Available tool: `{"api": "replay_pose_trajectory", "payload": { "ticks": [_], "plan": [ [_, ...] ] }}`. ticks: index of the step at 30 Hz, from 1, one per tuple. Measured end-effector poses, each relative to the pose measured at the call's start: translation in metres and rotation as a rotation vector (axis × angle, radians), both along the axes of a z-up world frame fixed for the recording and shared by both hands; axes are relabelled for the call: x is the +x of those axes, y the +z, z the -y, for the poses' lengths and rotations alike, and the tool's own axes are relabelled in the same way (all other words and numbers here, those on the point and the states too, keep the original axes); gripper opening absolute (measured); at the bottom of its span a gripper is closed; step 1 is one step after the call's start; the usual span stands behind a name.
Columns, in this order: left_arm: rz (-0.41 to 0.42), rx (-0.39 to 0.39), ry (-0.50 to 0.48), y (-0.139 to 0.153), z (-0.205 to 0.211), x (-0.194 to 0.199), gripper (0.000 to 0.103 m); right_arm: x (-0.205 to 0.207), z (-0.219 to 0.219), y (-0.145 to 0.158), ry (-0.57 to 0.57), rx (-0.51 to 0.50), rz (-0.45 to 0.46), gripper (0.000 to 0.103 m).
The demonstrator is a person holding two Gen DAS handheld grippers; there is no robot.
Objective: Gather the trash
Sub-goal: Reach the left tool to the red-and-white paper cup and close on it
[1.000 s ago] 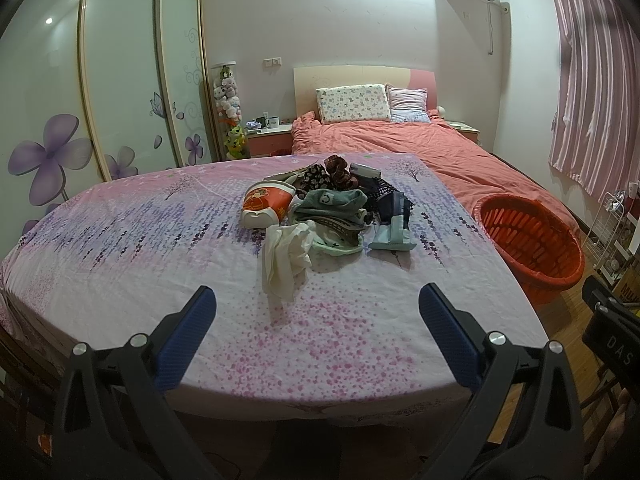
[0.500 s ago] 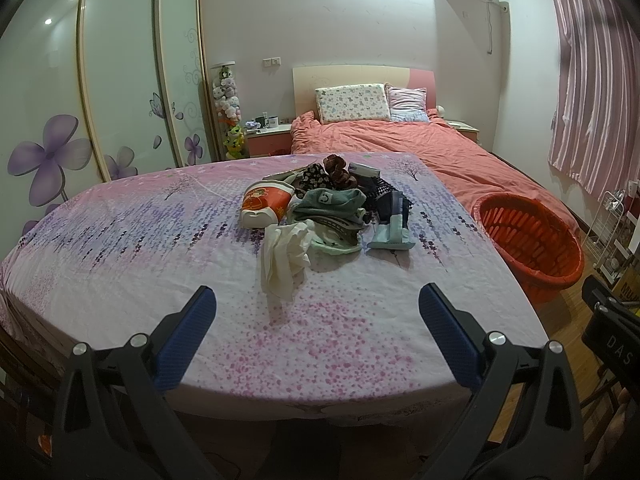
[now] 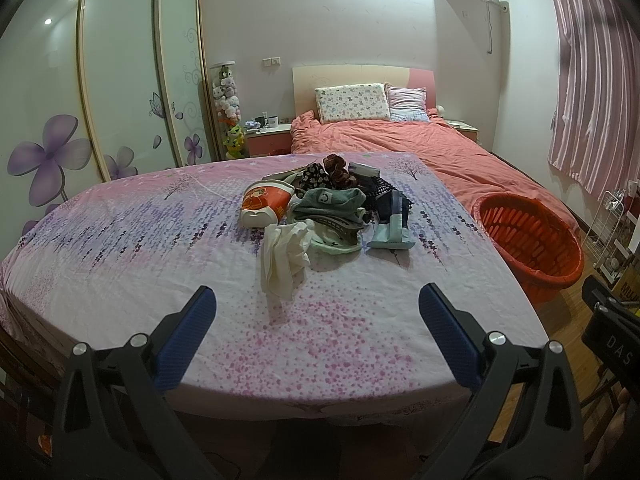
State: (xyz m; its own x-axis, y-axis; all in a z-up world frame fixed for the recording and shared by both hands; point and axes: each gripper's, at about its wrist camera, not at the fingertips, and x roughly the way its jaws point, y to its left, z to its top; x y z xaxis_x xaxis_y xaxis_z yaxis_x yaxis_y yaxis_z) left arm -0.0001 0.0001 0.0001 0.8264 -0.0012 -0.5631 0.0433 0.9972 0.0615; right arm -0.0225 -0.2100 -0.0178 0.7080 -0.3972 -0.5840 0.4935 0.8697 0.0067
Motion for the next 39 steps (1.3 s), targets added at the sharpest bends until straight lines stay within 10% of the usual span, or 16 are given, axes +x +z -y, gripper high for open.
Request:
{"api": "replay_pose_trajectory", "payload": {
  "ticks": [22, 39],
  "plan": [
    [0.001, -0.002, 0.037, -0.001, -0.014, 0.012, 0.099, 0.008, -0.003, 0.002, 0.041, -0.004, -0.003, 0.101],
    [-0.038, -0.033, 0.173, -0.007, -0.126, 0.127, 0.099, 0.1, -0.037, -0.014, 0.282, 0.101, -0.074, 0.1]
  ]
}}
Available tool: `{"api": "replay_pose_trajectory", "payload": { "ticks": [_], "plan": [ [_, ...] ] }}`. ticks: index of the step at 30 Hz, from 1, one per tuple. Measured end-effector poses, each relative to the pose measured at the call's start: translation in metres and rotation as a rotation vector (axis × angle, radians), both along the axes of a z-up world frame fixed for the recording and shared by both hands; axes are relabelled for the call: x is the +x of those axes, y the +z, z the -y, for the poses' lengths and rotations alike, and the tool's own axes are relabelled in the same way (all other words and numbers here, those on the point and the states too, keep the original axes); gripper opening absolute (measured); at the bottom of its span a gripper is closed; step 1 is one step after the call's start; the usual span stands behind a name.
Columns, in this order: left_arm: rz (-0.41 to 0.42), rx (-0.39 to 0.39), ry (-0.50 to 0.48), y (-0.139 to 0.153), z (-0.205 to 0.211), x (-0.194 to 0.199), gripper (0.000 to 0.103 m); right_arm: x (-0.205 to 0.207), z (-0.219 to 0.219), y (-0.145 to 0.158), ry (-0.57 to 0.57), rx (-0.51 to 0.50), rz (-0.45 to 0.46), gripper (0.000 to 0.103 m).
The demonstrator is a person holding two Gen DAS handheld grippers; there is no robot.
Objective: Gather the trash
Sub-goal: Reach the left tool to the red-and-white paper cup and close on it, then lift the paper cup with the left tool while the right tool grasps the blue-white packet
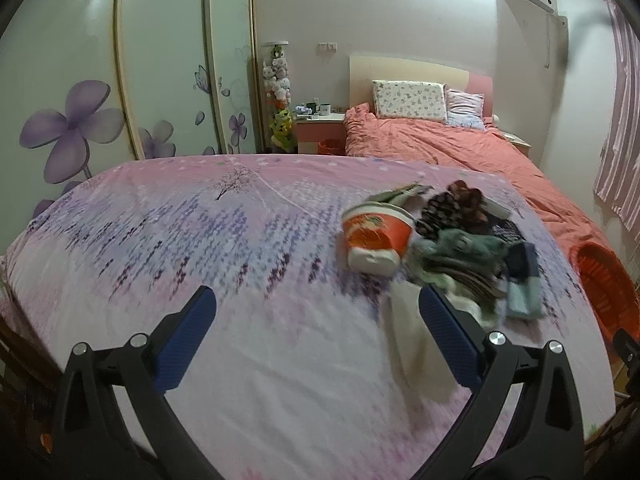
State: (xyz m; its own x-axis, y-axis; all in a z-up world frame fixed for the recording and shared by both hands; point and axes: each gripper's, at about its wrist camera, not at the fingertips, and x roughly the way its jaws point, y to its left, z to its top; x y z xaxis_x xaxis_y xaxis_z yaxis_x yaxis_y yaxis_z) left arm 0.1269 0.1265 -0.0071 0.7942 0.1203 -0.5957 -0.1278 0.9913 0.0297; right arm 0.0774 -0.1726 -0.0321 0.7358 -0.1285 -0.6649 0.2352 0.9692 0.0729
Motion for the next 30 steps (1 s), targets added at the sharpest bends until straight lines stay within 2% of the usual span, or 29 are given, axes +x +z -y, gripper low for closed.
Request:
{"api": "replay_pose_trajectory", "payload": {
  "ticks": [3, 7, 10, 14, 20, 23, 27, 30],
  "plan": [
    [-0.005, -0.014, -0.026, -0.002, -0.003, 0.024, 0.099, 0.024, -0.005, -0.006, 0.027, 0.04, -0.025, 0.098],
    [-0.024, -0.031, -0.07, -0.01, 0.002, 0.054, 0.099, 0.056, -0.007, -0.018, 0.034, 0.101, -0.073, 0.085],
    [-0.056, -0.022, -0.097, -0.022, 0.009, 0.082, 0.094, 0.079, -0.013, -0.029, 0.066, 0.133, -0.113, 0.075],
    [-0.109, -0.032, -0.14, -0.038, 0.016, 0.111, 0.088, 0.099, -0.022, -0.038, 0.093, 0.131, -0.143, 0.067],
    [-0.17, -0.066, -0.172, -0.058, 0.02, 0.139, 0.087, 0.112, -0.029, -0.046, 0.123, 0.152, -0.178, 0.058],
    [-0.182, -0.054, -0.184, -0.062, 0.023, 0.145, 0.086, 0.116, -0.032, -0.049, 0.128, 0.133, -0.188, 0.055],
    [-0.218, -0.059, -0.197, -0.071, 0.027, 0.155, 0.073, 0.121, -0.037, -0.05, 0.133, 0.105, -0.186, 0.049],
    [-0.226, -0.071, -0.199, -0.074, 0.027, 0.159, 0.07, 0.123, -0.037, -0.051, 0.126, 0.095, -0.176, 0.04]
  ]
}}
